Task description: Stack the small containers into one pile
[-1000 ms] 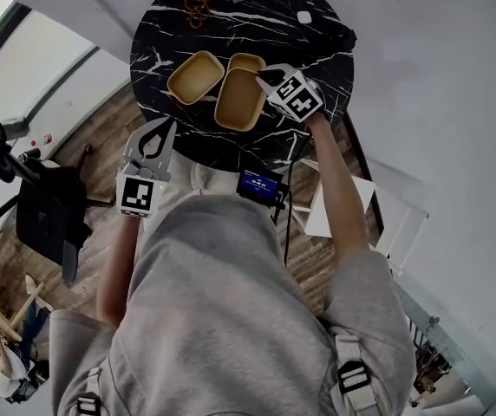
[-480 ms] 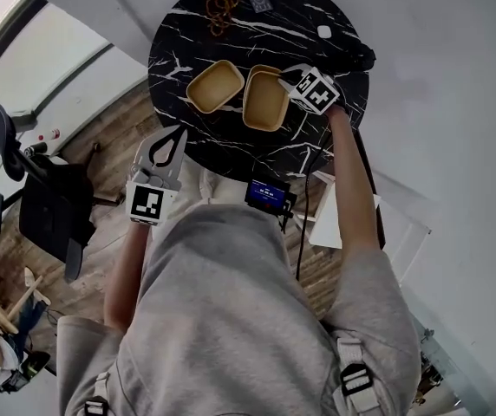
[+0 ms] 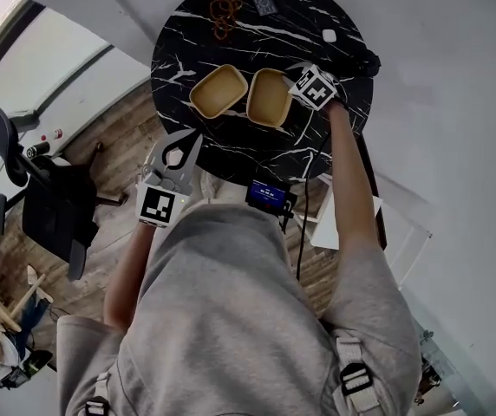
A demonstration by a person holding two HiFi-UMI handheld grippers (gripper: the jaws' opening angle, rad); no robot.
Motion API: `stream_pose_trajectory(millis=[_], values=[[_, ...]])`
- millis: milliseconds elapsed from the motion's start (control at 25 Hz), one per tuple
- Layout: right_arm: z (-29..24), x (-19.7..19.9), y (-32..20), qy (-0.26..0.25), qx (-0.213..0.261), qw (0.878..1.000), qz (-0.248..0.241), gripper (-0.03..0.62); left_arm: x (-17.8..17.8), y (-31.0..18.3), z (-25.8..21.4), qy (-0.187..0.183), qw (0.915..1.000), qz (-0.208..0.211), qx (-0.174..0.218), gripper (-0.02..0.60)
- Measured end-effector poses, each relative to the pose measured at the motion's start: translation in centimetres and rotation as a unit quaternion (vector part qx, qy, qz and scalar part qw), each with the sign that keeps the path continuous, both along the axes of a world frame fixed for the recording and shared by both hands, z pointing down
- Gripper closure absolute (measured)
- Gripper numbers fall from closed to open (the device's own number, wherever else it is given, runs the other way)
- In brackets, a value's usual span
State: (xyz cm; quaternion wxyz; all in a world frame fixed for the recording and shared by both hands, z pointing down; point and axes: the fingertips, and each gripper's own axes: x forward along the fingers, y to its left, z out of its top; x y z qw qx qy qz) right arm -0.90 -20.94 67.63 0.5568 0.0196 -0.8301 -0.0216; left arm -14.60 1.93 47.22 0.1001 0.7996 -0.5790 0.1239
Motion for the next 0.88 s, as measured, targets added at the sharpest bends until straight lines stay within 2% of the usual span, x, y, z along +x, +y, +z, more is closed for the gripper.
stream_pose_trajectory(millis=[120, 160, 240, 360, 480, 560, 640, 760, 880], values=[[0.6, -0.1, -0.6, -0.003, 0.002, 1.000, 0.009, 0.554, 0.1, -0.8, 0.1, -0.004, 0.9999, 0.012, 0.007, 0.581], [0.9, -0.1, -0.7, -0.002, 0.004, 1.000, 0.012, 0.534, 0.2, -1.1, 0.1, -0.001, 0.9998, 0.016, 0.010, 0.581], [1.1, -0.2, -0.7, -0.003, 0.005, 1.000, 0.016, 0.433, 0.7, -1.7, 0.3, 0.002, 0.9996, 0.029, 0.004, 0.581], [-0.3, -0.2, -0.9, -0.026, 0.018, 0.999, 0.028, 0.428, 1.5, -2.5, 2.1, -0.020, 0.9983, 0.051, -0.022, 0.581], [-2.9, 0.2, -1.3, -0.071, 0.039, 0.995, 0.061, 0.430, 1.9, -3.2, 5.9, -0.046, 0.9949, 0.058, -0.068, 0.574], [-5.1, 1.0, -1.0, -0.107, 0.054, 0.989, 0.092, 0.436, 2.2, -3.6, 9.3, -0.076, 0.9892, 0.066, -0.106, 0.553], [-7.0, 2.1, 0.0, -0.150, 0.060, 0.979, 0.126, 0.454, 2.7, -4.2, 13.1, -0.099, 0.9800, 0.081, -0.152, 0.523], [-9.1, 4.2, 2.0, -0.207, 0.041, 0.959, 0.188, 0.461, 3.4, -5.0, 18.2, -0.103, 0.9638, 0.095, -0.227, 0.512], [-10.4, 6.3, 4.2, -0.231, 0.037, 0.945, 0.228, 0.462, 4.0, -5.7, 21.6, -0.141, 0.9504, 0.105, -0.256, 0.508]])
